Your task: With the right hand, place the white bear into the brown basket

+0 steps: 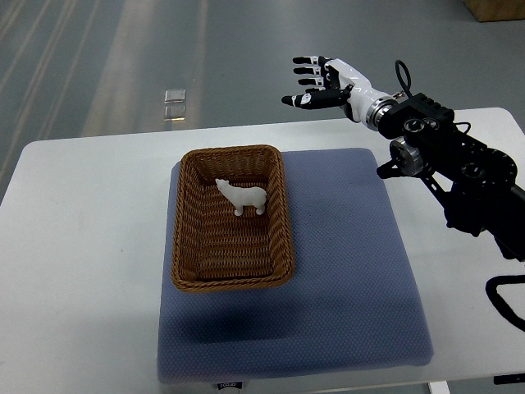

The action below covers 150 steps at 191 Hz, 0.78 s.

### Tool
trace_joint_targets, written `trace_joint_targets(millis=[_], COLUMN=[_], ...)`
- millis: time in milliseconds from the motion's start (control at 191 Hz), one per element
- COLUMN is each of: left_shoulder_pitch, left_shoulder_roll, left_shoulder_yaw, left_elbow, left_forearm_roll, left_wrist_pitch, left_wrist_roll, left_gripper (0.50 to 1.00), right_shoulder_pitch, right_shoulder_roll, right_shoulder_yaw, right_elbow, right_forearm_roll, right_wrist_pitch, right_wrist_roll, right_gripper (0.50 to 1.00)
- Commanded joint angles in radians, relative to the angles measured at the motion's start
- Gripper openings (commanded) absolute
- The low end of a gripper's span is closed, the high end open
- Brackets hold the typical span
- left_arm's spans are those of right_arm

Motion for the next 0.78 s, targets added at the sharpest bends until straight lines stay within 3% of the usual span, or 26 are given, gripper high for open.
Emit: trace_joint_targets(millis=[0,183,434,539,779], left_shoulder_pitch=[0.000,0.000,0.000,0.000,0.000], left_shoulder_roll=[0.000,0.000,0.000,0.000,0.000], left_shoulder_yaw=[0.000,0.002,0.002,0.002,0.002], left_elbow=[0.000,0.000,0.000,0.000,0.000], left_forearm_roll=[0.000,0.000,0.000,0.000,0.000], left_wrist_pitch=[-0.001,-0.001,-0.001,-0.001,0.000], left_wrist_roll=[0.001,0.001,0.001,0.001,0.001], left_gripper=[1.000,1.000,1.000,1.000,1.000], right_shoulder_pitch=[-0.048,-0.111,-0.130,-0.131,-0.143], right_shoulder_roll=[0.024,0.024,0.031,0.038,0.040], right_shoulder_yaw=[0.109,0.167,0.168,0.168,0.167], right_elbow=[-0.011,-0.057,-0.223,-0.255,-0.260], right_forearm_roll=[0.134,0.472,0.850,0.889,0.887], right_wrist_pitch=[0.007,0.069,0.198,0.218,0.273], right_wrist_roll=[0.022,0.092,0.210,0.273,0.288], right_gripper=[0.881,0.893,0.915,0.921,0.924])
